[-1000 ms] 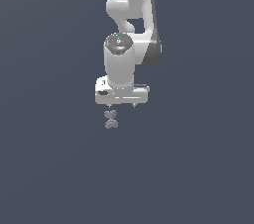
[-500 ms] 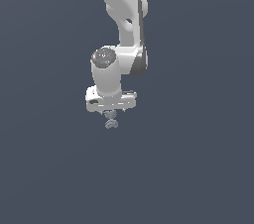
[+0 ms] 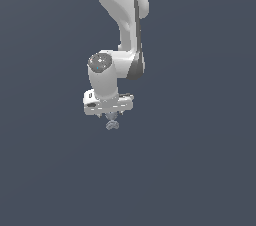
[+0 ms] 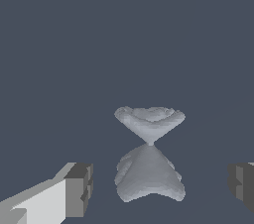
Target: Pick up the object and move it to a goal position.
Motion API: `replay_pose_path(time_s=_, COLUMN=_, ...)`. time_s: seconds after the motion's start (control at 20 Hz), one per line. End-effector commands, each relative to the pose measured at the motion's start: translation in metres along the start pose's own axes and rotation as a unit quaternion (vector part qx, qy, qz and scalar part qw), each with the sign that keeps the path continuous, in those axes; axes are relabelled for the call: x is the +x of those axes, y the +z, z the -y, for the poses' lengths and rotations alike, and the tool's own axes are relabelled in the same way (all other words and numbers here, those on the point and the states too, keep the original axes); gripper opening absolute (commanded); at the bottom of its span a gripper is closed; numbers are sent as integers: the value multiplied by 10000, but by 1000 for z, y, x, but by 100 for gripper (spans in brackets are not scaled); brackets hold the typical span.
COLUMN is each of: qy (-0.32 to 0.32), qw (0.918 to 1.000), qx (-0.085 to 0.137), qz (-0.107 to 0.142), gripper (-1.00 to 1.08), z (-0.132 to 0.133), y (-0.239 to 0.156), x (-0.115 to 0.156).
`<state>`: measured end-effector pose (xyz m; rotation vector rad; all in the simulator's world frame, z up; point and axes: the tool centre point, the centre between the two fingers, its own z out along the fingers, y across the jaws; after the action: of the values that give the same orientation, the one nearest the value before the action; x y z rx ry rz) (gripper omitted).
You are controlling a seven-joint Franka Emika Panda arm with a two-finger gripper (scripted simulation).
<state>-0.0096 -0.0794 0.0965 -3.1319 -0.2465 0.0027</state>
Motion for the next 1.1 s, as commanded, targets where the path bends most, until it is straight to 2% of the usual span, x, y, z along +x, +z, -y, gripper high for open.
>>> replay_pose_path(time_s=0.0, qy=-3, qw=10000, qx=0, qz=-2, gripper=100, z=0, y=1, x=0)
replay_pose_path(time_s=0.5, qy=-17, qw=10000, qx=-1, qz=-7, gripper=100, z=0, y=43, x=-1)
replay_pose_path(time_s=0.75, qy=-21, qw=10000, qx=-1, qz=-9, gripper=100, z=0, y=50, x=0)
replay_pose_path(time_s=0.8, qy=-21, qw=10000, qx=-1, qz=-9, gripper=-100, z=0, y=50, x=0)
replay_pose_path(time_s=1.05, qy=-21, qw=10000, qx=-1, qz=-9, gripper=-100, z=0, y=50, x=0)
